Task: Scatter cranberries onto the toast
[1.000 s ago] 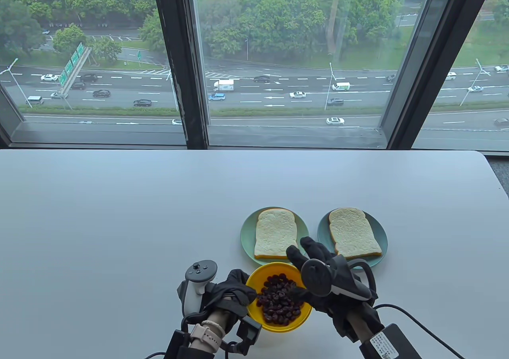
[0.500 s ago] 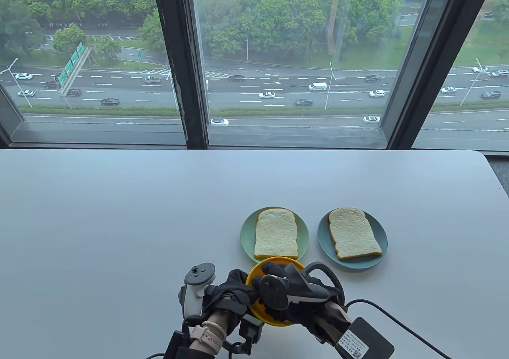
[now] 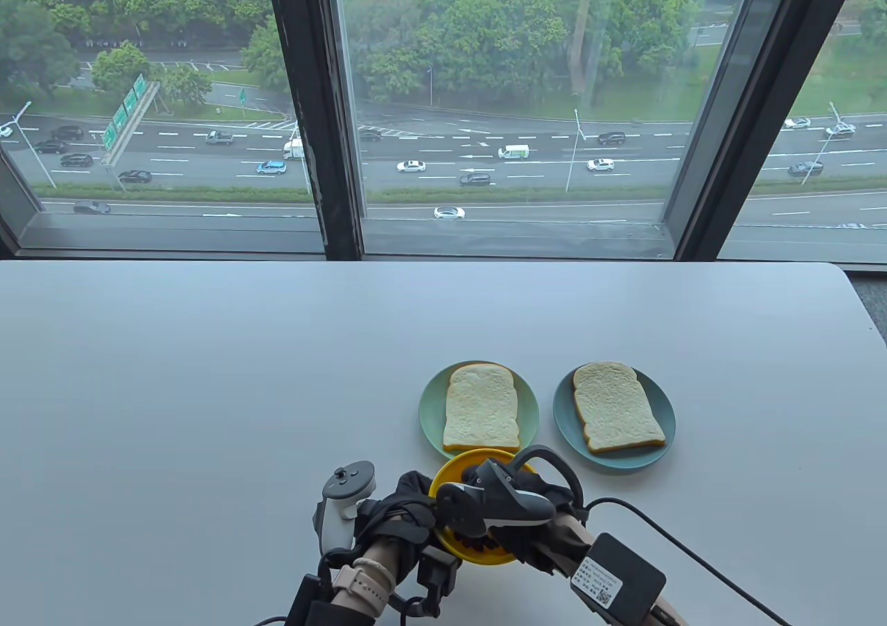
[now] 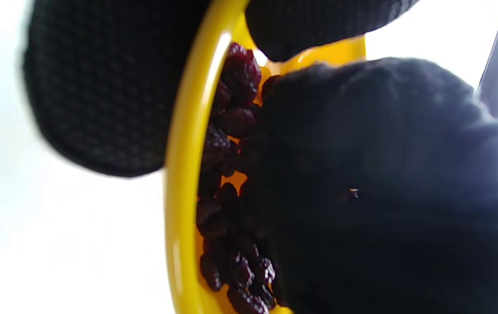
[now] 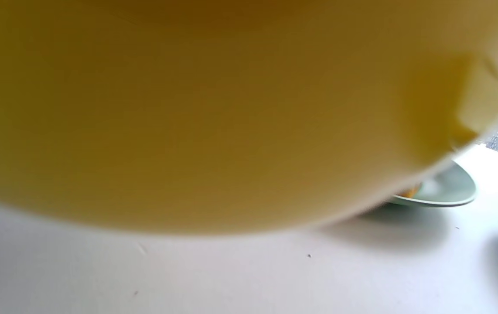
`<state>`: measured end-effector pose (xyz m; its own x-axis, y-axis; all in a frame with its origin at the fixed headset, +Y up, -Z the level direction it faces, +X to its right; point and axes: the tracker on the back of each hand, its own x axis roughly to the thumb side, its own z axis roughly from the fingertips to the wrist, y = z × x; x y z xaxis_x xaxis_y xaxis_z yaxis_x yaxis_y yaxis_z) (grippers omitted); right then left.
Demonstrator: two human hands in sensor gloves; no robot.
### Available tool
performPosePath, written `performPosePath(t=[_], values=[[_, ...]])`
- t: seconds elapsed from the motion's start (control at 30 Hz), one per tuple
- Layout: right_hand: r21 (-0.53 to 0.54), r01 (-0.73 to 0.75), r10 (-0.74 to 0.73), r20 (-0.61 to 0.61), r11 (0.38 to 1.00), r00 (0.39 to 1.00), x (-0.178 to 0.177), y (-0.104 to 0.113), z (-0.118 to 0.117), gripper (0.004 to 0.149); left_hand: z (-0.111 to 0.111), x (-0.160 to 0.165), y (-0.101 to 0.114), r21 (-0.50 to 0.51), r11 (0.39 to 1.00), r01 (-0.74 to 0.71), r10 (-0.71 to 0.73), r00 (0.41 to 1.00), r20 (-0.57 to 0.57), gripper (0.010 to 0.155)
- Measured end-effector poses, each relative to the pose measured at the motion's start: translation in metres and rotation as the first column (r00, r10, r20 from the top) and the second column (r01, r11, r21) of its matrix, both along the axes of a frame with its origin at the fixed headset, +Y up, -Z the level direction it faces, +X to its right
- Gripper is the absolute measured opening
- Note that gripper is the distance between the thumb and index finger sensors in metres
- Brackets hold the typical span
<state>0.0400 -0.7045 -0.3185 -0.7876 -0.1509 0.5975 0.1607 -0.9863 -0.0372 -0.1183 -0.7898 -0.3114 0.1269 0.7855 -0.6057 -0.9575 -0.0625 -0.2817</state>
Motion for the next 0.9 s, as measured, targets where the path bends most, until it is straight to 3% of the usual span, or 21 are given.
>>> performPosePath(t=[0.33, 0.53, 0.67, 0.9], values=[[-0.157, 0.214, -0.217, -0.001, 0.964, 0.976, 0.022, 0.029, -0.013, 0.036, 0.0, -0.004, 0.003, -0.01, 1.0, 0.029, -0.029, 1.0, -0.002, 0.046], [-0.149, 0.22, -0.216, 0.042, 0.964, 0.976, 0.028, 0.046, -0.039, 0.036, -0.001, -0.005, -0.006, -0.048, 0.999, 0.022, -0.021, 1.0, 0.02, 0.046], [-0.175, 0.229, -0.211, 0.118, 0.958, 0.97, 0.019, 0.037, -0.074, 0.036, -0.001, -0.004, -0.007, -0.046, 0.998, 0.031, -0.028, 0.998, 0.052, 0.046], [-0.236, 0.187, -0.133, 0.229, 0.954, 0.964, -0.003, -0.006, -0.135, 0.036, -0.001, -0.002, -0.009, -0.066, 0.998, 0.02, -0.013, 0.995, 0.096, 0.047]])
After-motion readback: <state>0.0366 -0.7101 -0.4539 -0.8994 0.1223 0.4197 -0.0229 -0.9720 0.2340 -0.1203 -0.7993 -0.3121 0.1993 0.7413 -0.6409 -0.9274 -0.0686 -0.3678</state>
